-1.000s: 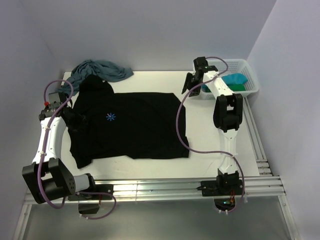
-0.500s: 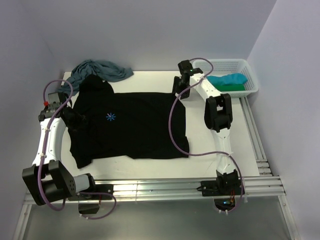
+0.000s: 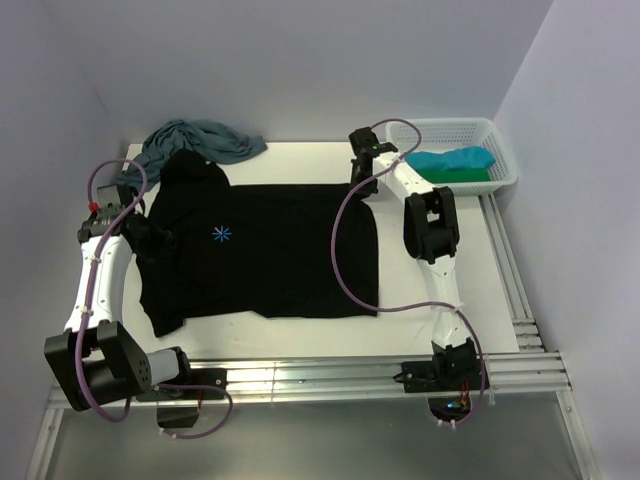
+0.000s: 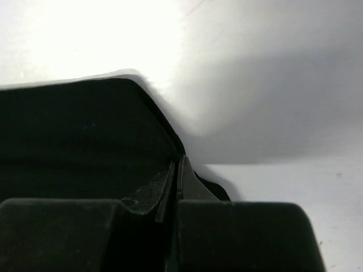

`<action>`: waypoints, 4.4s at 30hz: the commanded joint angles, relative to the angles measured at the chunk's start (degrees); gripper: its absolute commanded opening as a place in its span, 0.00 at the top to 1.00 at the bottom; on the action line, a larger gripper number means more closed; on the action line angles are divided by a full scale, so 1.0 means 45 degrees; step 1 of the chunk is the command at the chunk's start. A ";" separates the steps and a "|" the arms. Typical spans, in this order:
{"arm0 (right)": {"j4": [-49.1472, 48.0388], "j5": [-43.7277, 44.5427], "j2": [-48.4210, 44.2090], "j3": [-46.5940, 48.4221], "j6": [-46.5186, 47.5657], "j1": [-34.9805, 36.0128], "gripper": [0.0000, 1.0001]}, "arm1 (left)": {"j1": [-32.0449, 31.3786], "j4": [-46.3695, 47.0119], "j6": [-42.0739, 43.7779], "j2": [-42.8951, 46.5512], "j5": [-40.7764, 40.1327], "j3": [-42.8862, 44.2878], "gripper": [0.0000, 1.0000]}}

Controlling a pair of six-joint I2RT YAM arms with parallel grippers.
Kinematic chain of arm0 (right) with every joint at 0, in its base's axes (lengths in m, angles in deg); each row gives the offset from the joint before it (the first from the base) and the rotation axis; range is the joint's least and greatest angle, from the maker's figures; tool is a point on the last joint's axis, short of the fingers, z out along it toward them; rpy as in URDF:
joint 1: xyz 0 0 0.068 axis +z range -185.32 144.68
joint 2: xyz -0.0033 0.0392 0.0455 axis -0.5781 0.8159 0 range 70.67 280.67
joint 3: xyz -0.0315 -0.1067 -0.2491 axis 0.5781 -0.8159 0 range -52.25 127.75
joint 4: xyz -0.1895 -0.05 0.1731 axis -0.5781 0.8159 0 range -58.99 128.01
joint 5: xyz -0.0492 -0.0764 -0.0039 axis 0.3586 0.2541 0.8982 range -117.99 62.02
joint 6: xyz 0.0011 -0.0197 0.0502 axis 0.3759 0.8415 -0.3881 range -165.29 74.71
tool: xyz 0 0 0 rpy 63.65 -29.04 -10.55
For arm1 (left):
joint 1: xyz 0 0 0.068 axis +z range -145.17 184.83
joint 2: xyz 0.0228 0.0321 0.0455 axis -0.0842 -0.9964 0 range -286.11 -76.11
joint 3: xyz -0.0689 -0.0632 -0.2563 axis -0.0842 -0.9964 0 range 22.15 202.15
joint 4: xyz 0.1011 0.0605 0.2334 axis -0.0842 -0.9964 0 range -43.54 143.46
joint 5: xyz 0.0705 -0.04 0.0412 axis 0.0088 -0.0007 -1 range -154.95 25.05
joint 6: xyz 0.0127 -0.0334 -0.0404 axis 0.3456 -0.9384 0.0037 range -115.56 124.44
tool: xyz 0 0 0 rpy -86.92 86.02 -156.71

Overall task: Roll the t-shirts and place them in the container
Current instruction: Fold the tshirt

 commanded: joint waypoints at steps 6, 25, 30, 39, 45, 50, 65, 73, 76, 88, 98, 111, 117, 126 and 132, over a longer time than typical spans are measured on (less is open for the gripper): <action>-0.0597 0.4076 -0.0085 0.1904 0.0418 -0.0031 1.00 | -0.0367 0.0337 -0.0080 -0.0082 0.0299 -0.0137 0.70; -0.1278 0.2224 -0.2029 0.1055 0.0537 -0.0539 0.39 | -0.1090 0.0396 -0.0315 -0.0843 0.0202 0.0506 0.69; -0.0207 0.1560 -0.4668 -0.1501 0.0441 -0.0286 0.39 | -0.1032 0.0317 -0.0237 -0.0999 0.0026 0.0742 0.65; -0.0201 -0.0547 -1.0666 -1.0445 -0.1201 -0.0051 0.43 | 0.1116 0.0943 0.0329 -0.1038 0.0437 0.0351 0.47; -0.1254 -0.1507 -1.2016 -1.3398 -0.1787 0.0086 0.44 | 0.1897 0.1488 0.0739 -0.1234 0.0629 0.0372 0.35; -0.2116 -0.2073 -1.1569 -1.4591 -0.2216 0.0183 0.45 | 0.2796 0.1587 0.1111 -0.1761 0.1002 0.0274 0.34; -0.3172 -0.2191 -1.0259 -1.6545 -0.3818 0.0438 0.94 | 0.3988 0.1763 0.1717 -0.3108 0.1900 0.0449 0.34; -0.1864 -0.0398 -1.1469 -1.6545 -0.3937 -0.0983 1.00 | 0.3969 0.2153 0.1716 -0.3615 0.2155 -0.0195 0.34; -0.1512 -0.0102 -1.1412 -1.6429 -0.3528 -0.1631 1.00 | 0.3949 0.2348 0.1716 -0.3928 0.2194 -0.0488 0.34; -0.0634 -0.0003 -1.1156 -1.5865 -0.2550 -0.2512 0.63 | 0.2583 0.2505 0.1521 -0.5550 0.2076 0.0253 0.34; 0.0363 -0.0316 -1.0925 -1.2797 -0.1515 -0.1732 0.62 | 0.2212 0.2075 0.1271 -0.4302 0.2856 0.0431 0.35; 0.0208 -0.1231 -0.9986 -1.1369 -0.0791 -0.1008 0.64 | 0.0512 0.1471 -0.0041 -0.3889 0.1141 0.0624 0.42; 0.0207 -0.1332 -0.9907 -1.1310 -0.0674 -0.1008 0.64 | 0.0336 0.0767 0.0291 -0.4242 -0.0169 0.1503 0.40; 0.0110 -0.1488 -0.9848 -1.1447 -0.0810 -0.1008 0.64 | 0.0356 0.1216 0.0272 -0.4242 -0.0170 0.0704 0.47; 0.0071 -0.1507 -0.9771 -1.1467 -0.0830 -0.0988 0.64 | 0.0336 0.1528 0.0310 -0.4320 -0.0033 0.0312 0.53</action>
